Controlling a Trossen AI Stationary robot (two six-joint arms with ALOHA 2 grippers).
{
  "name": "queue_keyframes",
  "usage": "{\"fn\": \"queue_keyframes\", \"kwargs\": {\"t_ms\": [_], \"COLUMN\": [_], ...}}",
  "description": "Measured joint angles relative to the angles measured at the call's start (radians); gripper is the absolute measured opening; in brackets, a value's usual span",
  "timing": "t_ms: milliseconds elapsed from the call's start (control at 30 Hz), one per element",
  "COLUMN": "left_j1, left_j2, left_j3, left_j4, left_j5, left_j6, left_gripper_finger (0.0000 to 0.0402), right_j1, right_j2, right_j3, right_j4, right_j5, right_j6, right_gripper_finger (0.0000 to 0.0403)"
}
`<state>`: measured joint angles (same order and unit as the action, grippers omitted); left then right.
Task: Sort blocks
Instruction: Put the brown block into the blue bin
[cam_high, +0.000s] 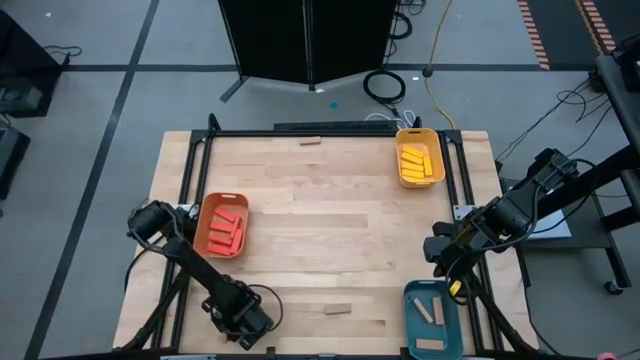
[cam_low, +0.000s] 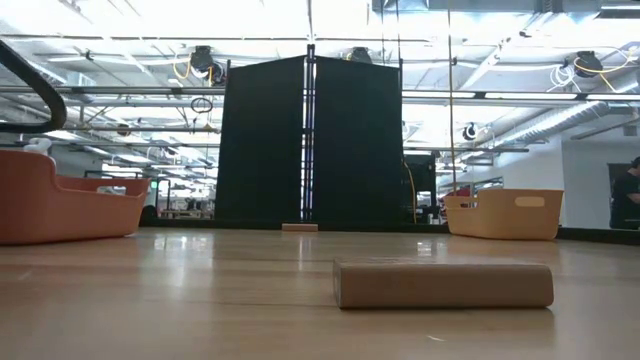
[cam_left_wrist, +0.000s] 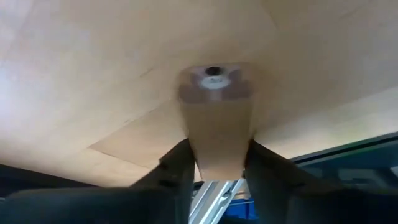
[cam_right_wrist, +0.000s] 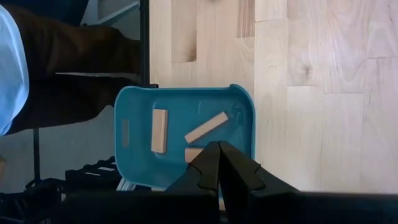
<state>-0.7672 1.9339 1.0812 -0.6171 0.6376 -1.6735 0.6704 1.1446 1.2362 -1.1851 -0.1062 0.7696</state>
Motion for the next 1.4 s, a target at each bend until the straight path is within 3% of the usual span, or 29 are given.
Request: {"fn": "queue_keyframes", "kwargs": {"t_ms": [100,267,467,600,667,867,1067,1200,1400], "left_j1": [0.0,0.001,0.057,0.136,0.186,0.349,0.473,0.491,0.505], "left_j2": [0.0,-0.029,-0.157,-0.234,-0.241,-0.185,-0.017,0.148,0.397], "left_j3": [0.01,0.049,0.093,0.115,0.116,0.118,0.141,0.292,0.647], "left_j4": [-0.008,-0.04,0.01,0.162,0.284,0.702,1.008,1.023,1.017], "left_j5": [-0.01,-0.159,-0.559,-0.818,-0.87,-0.867,-0.779,-0.703,-0.606], "left_j6": [0.039,0.061,0.095,0.245,0.374,0.767,0.849,0.895,0.971], "left_gripper_finger": [0.0084,0.0079,0.0084,0.0086,0.0087,0.0089,0.009,0.009,0.009], "right_j1": [0.0,0.0,-0.001,-0.001,-0.001,-0.001,-0.001,-0.001,-0.001], "right_j2": [0.0,0.0,0.0,0.0,0.0,0.0,0.0,0.0,0.0], "right_j3": [0.0,0.0,0.0,0.0,0.0,0.0,0.0,0.0,0.0], "right_j4": [0.0,0.0,0.01,0.027,0.038,0.053,0.055,0.053,0.053], "right_j5": [0.0,0.0,0.0,0.0,0.0,0.001,0.005,0.036,0.083], "right_j6": [0.001,0.014,0.023,0.03,0.03,0.03,0.036,0.089,0.143], "right_gripper_finger": [0.0,0.0,0.0,0.0,0.0,0.0,0.0,0.0,0.0]}}
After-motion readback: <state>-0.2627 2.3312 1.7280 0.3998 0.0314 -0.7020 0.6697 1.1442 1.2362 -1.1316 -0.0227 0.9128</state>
